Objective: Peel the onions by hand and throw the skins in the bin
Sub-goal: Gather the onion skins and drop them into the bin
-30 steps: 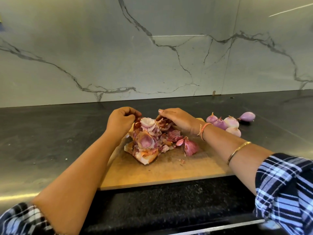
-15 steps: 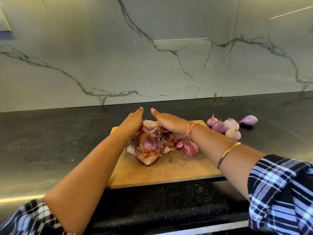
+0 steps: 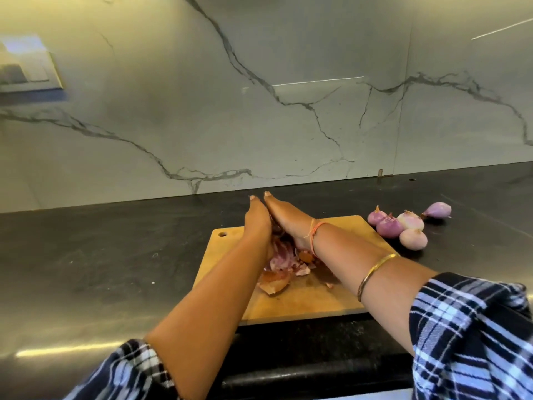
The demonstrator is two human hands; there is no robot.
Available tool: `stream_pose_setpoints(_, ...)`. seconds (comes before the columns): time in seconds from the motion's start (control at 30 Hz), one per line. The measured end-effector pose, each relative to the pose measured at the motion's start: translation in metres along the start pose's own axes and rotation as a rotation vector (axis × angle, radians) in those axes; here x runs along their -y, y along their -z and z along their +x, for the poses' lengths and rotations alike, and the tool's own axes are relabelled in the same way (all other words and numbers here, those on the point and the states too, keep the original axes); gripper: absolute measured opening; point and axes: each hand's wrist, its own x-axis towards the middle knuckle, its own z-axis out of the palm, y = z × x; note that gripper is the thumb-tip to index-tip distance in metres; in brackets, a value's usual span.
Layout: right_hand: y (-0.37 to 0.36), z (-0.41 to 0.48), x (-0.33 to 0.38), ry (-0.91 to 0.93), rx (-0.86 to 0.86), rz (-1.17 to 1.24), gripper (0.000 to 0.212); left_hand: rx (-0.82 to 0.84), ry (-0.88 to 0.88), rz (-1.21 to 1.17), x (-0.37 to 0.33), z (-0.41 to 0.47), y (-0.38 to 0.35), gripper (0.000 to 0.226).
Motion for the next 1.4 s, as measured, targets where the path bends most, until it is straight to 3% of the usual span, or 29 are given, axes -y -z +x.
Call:
stream_pose_setpoints(0.17,0.000,-0.008,-0.003,0.090,-0.157,-0.101,0.057,-0.034,-0.058,0.215,0.008,0.001,0.014,0.046)
stream_pose_setpoints(0.33,0.013,-0.015,-0.007,0.183,-0.103,-0.488,0.041,0.014,-0.123,0.503,0.003,0.002,0.030,0.044)
stream_pose_setpoints(0.53,0.045,-0.036,0.000,0.261,0.112,-0.729,0.045,0.028,-0.254,0.645,-0.006,0.003,0.058,0.046)
stream_pose_setpoints(0.67,0.070,-0.046,-0.016,0.260,0.203,-0.620,0.049,-0.043,-0.347,0.619,-0.002,0.002,0.071,0.041)
stream_pose_setpoints(0.83,0.067,-0.054,-0.041,0.233,0.097,-0.482,0.057,0.028,-0.104,0.571,0.016,-0.011,0.061,0.051)
stream_pose_setpoints(1.17,0.027,-0.040,-0.018,0.182,0.110,-0.434,0.064,0.064,-0.085,0.474,0.005,-0.002,0.022,0.054)
stream_pose_setpoints(1.4,0.023,-0.038,0.002,0.031,0.150,-0.213,0.045,0.186,-0.007,0.250,0.001,0.004,0.018,0.062)
